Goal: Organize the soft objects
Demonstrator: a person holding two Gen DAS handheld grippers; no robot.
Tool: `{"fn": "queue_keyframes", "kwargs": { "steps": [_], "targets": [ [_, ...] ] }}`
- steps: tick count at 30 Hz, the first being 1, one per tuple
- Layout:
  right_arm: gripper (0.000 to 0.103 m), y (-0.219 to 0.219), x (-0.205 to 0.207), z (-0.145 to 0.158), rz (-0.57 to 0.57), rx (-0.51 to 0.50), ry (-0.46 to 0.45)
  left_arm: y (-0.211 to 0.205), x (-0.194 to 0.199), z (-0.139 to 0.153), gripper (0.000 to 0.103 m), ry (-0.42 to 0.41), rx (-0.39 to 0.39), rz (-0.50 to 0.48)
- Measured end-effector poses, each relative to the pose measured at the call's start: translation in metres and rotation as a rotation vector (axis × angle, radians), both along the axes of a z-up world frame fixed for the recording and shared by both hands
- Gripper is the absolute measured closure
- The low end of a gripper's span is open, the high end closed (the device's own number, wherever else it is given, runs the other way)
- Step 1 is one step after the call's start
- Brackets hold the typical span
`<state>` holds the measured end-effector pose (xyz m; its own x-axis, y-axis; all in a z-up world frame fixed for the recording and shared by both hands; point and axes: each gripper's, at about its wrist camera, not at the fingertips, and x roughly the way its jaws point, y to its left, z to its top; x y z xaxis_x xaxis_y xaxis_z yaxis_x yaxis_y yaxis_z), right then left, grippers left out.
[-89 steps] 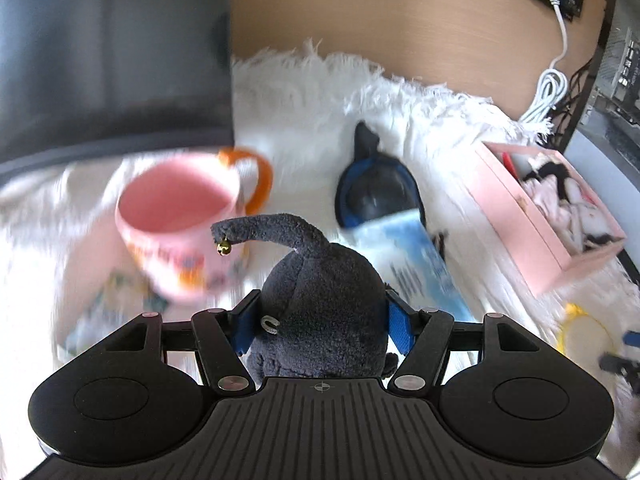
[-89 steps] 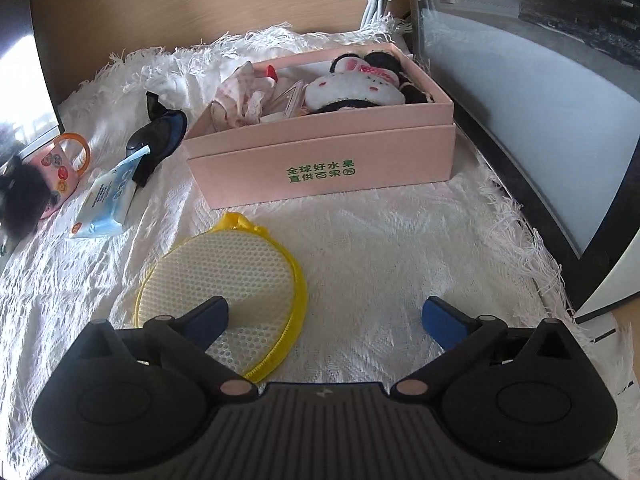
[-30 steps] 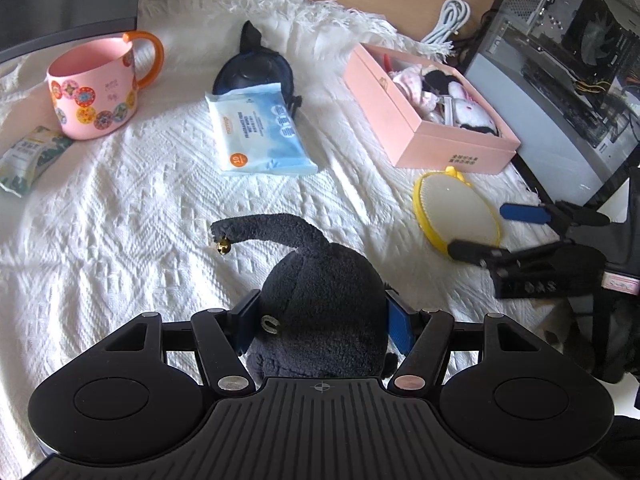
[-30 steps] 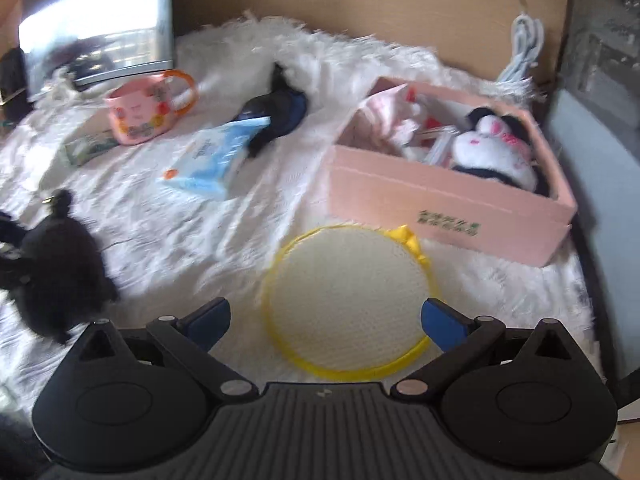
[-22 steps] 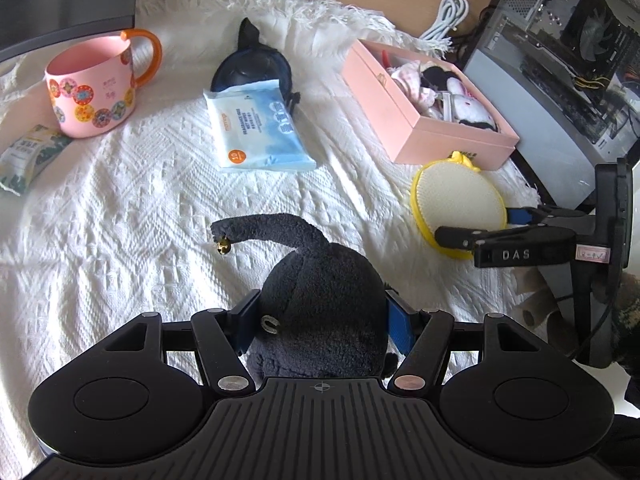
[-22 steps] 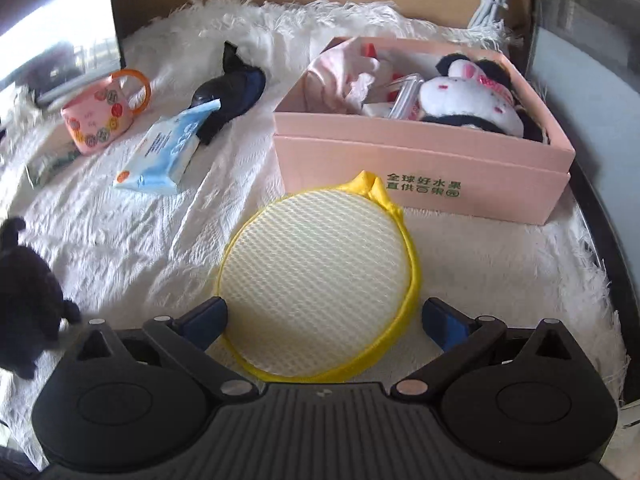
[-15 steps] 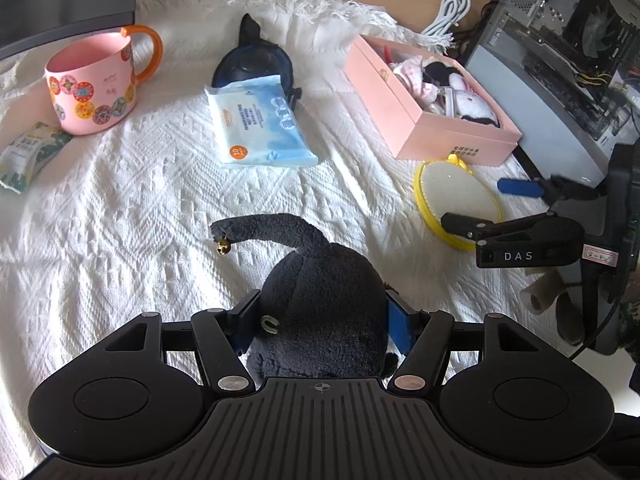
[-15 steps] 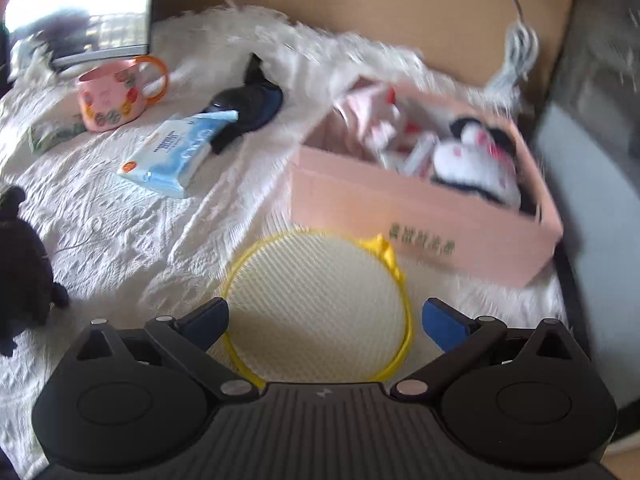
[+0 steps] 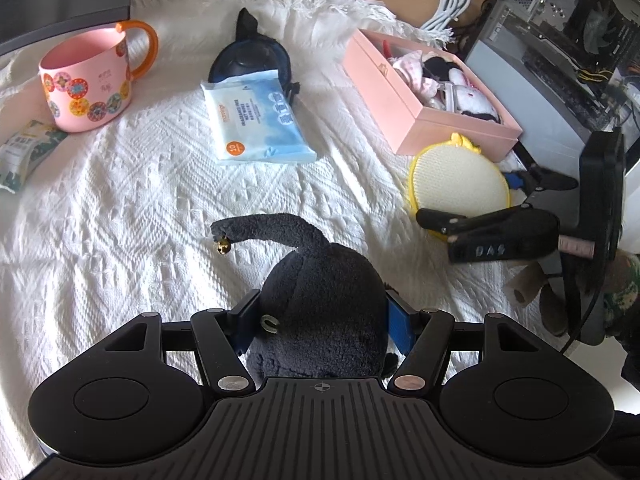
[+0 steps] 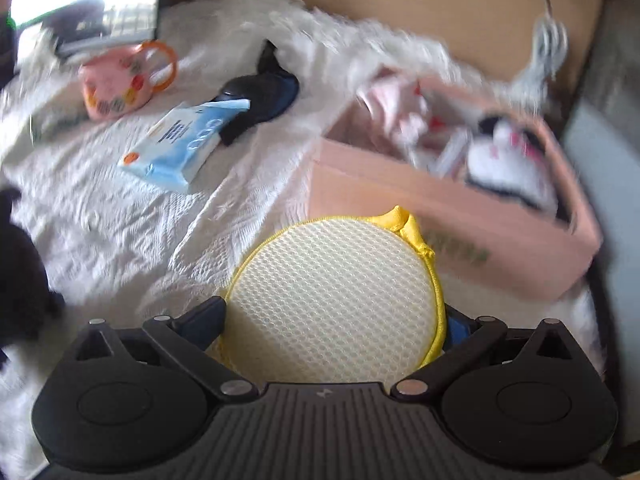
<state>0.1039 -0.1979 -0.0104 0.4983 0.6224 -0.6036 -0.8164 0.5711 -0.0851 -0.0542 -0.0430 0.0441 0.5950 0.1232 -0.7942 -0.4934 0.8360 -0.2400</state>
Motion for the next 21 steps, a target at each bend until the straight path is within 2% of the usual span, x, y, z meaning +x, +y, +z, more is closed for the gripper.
{"fn": "queue_keyframes", "kwargs": {
  "steps": [3, 5, 10, 13, 18, 21],
  "targets": [
    [0.006, 0.005, -0.020, 0.002, 0.020, -0.042, -0.146, -0.001, 0.003, 0.000, 0.034, 0.000, 0.001, -0.007],
    [0.011, 0.006, -0.026, 0.004, 0.047, -0.058, -0.194, -0.001, 0.004, 0.002, 0.034, -0.006, 0.004, -0.014],
    [0.017, -0.015, -0.022, 0.027, 0.036, 0.027, -0.101, -0.005, 0.015, 0.018, 0.034, -0.066, -0.033, -0.104],
    [0.017, -0.038, -0.025, 0.044, 0.013, 0.075, -0.095, -0.007, 0.037, 0.041, 0.034, -0.107, -0.017, -0.177],
    [0.017, -0.077, -0.034, 0.064, -0.042, 0.134, -0.090, 0.007, 0.101, 0.098, 0.033, -0.234, 0.043, -0.265],
    [0.017, -0.096, -0.040, 0.067, -0.096, 0.161, -0.094, 0.026, 0.160, 0.123, 0.031, -0.325, 0.055, -0.267]
  ]
}}
